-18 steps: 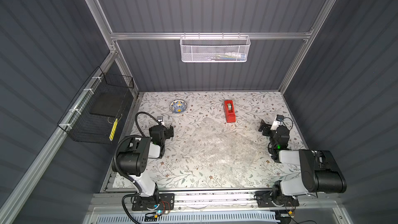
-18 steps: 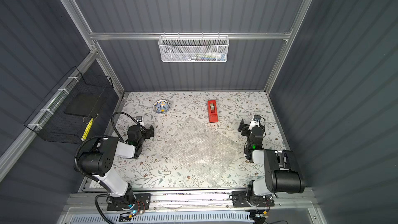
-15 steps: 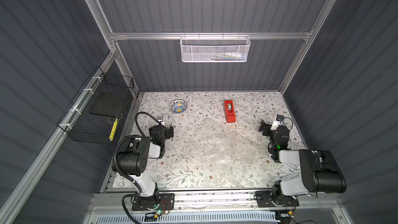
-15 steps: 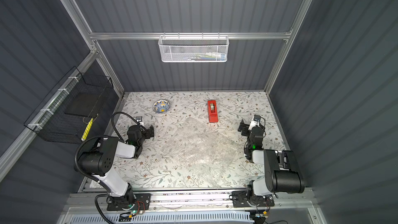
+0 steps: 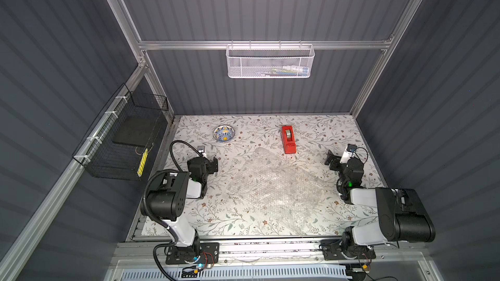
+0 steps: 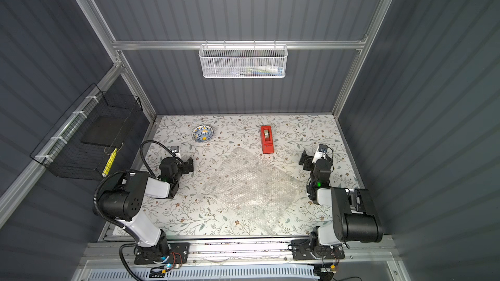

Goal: Wrap bowls in bubble wrap
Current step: Adjust the bubble wrap at the center of the board.

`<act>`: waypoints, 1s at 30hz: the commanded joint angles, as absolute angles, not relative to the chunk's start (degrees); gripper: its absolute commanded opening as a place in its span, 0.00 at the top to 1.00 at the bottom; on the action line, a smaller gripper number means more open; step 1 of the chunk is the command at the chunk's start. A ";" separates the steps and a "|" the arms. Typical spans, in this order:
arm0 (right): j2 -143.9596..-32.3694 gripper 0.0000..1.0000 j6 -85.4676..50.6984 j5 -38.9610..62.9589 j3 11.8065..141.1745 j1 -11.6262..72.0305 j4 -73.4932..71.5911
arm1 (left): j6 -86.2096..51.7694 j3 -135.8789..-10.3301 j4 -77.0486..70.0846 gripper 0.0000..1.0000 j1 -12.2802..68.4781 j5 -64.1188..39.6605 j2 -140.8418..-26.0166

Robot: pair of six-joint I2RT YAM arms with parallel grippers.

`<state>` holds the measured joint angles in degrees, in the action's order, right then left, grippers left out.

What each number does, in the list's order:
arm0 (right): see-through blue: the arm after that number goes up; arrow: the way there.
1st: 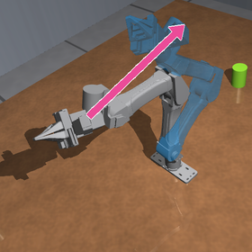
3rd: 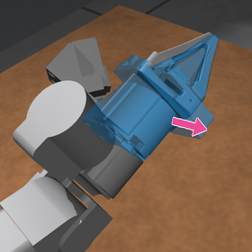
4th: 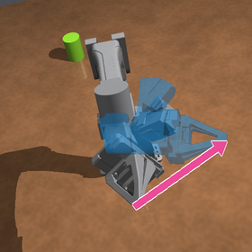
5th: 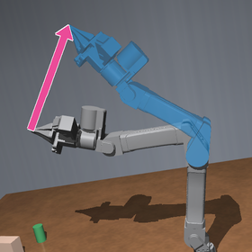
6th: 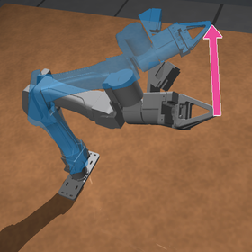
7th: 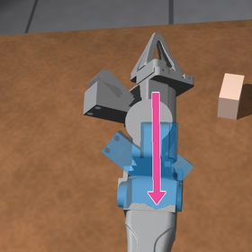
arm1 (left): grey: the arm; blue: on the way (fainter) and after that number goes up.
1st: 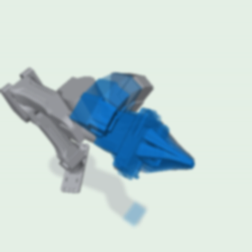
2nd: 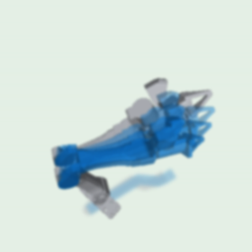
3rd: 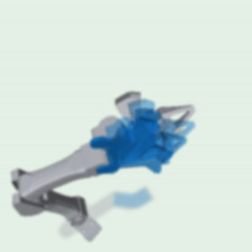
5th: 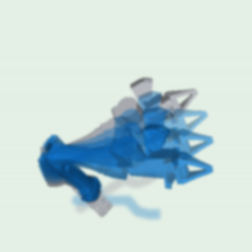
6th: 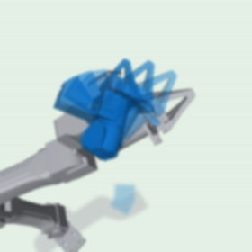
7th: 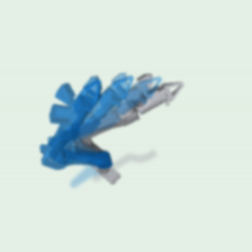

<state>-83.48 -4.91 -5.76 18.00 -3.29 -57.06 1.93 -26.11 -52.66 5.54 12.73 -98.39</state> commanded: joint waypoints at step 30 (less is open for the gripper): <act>-52.04 0.01 -33.66 1.67 45.23 4.85 33.95 | -19.52 -50.85 17.79 0.00 6.41 8.69 -79.24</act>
<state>-49.93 -25.34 -2.24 42.70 1.30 10.24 -14.20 -48.73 3.70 5.98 12.88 -80.58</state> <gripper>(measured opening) 0.989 0.997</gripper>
